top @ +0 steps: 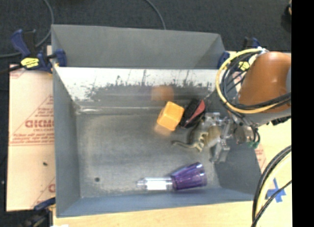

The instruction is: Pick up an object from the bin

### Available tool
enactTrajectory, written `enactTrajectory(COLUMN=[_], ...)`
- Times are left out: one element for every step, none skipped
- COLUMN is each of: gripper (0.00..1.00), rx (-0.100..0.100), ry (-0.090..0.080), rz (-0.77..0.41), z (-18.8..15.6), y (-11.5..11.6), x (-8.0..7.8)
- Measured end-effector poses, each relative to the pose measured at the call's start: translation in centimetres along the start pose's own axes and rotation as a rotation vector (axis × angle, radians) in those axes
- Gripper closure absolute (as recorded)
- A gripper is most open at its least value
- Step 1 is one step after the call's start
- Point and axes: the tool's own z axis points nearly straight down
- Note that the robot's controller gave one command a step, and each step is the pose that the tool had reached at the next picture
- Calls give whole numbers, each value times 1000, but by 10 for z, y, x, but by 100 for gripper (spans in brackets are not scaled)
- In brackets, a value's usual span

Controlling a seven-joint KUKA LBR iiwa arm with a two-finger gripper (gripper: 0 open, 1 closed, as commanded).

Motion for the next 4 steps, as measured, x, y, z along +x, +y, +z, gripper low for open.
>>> enactTrajectory(gripper=[0,0,0,0], rx=[1,2,3,2], ry=[-8,-6,-9,-8], rz=[-6,-210,-422,-498], z=[-5,71,66,57], y=[1,24,37,90], x=[-2,40,50,58])
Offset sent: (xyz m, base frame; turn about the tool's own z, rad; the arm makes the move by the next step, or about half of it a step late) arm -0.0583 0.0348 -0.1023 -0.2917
